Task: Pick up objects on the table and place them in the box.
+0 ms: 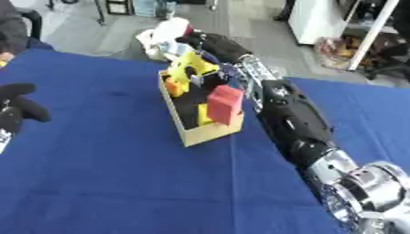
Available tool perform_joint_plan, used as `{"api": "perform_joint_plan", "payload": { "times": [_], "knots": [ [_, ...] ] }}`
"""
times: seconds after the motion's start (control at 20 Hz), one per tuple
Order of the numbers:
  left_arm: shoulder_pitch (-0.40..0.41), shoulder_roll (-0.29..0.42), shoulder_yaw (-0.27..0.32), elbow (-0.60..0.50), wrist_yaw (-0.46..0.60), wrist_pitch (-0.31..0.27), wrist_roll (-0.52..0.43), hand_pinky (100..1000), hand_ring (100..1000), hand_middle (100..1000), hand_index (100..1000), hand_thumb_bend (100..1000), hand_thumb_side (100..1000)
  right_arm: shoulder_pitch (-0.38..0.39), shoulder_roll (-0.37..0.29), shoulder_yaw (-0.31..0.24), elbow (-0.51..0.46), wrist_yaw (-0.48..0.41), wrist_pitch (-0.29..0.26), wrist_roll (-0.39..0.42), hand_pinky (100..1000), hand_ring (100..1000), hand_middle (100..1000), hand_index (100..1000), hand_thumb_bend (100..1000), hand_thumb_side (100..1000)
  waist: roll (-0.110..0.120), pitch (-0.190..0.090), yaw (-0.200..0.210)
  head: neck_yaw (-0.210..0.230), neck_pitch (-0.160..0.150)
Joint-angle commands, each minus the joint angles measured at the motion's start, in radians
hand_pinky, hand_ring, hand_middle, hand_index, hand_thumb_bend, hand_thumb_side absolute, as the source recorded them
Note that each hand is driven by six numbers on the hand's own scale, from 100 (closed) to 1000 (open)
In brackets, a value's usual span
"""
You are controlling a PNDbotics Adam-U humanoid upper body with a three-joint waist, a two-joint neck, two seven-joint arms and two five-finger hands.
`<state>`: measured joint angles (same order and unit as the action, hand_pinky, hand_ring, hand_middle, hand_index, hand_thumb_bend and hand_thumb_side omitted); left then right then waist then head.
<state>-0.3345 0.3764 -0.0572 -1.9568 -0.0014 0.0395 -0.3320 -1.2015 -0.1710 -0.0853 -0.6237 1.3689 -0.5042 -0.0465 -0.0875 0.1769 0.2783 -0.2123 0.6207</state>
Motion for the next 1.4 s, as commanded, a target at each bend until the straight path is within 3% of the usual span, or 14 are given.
{"api": "perform_joint_plan", "payload": {
  "times": [0.05, 0.4, 0.7, 0.9, 1.1, 1.4],
  "knots": [
    [-0.015, 0.007, 0.002, -0.009, 0.000, 0.000, -0.003, 835, 676, 598, 877, 100, 660, -0.031, -0.018, -0.001, -0.031, -0.022, 0.003, 0.015, 763, 799, 875, 975, 100, 206, -0.004, -0.013, -0.002, -0.004, -0.010],
    [-0.011, 0.009, 0.004, -0.006, -0.002, 0.001, -0.001, 836, 675, 596, 876, 100, 665, -0.046, -0.055, -0.018, -0.042, -0.110, 0.008, 0.034, 746, 781, 850, 968, 100, 198, -0.004, -0.016, -0.019, 0.001, -0.010],
    [-0.001, 0.018, 0.012, 0.001, -0.009, 0.002, 0.005, 837, 675, 593, 876, 100, 672, -0.053, -0.166, -0.053, -0.033, -0.306, 0.032, 0.088, 731, 764, 837, 968, 100, 209, -0.008, -0.019, -0.059, 0.017, -0.009],
    [0.007, 0.023, 0.018, 0.003, -0.015, 0.002, 0.009, 838, 675, 591, 877, 100, 679, -0.025, -0.240, -0.069, 0.000, -0.392, 0.057, 0.133, 736, 783, 858, 980, 100, 205, -0.009, -0.019, -0.081, 0.030, -0.011],
    [0.013, 0.027, 0.023, 0.003, -0.020, 0.002, 0.010, 838, 675, 590, 877, 100, 683, 0.011, -0.288, -0.053, 0.058, -0.375, 0.067, 0.206, 782, 850, 914, 1000, 100, 201, -0.008, -0.017, -0.101, 0.037, -0.011],
    [0.020, 0.027, 0.024, 0.007, -0.029, 0.001, 0.004, 839, 675, 589, 878, 100, 693, 0.055, -0.312, -0.028, 0.139, -0.219, 0.095, 0.340, 841, 927, 970, 1000, 100, 262, -0.002, -0.015, -0.117, 0.047, -0.011]
  ]
}}
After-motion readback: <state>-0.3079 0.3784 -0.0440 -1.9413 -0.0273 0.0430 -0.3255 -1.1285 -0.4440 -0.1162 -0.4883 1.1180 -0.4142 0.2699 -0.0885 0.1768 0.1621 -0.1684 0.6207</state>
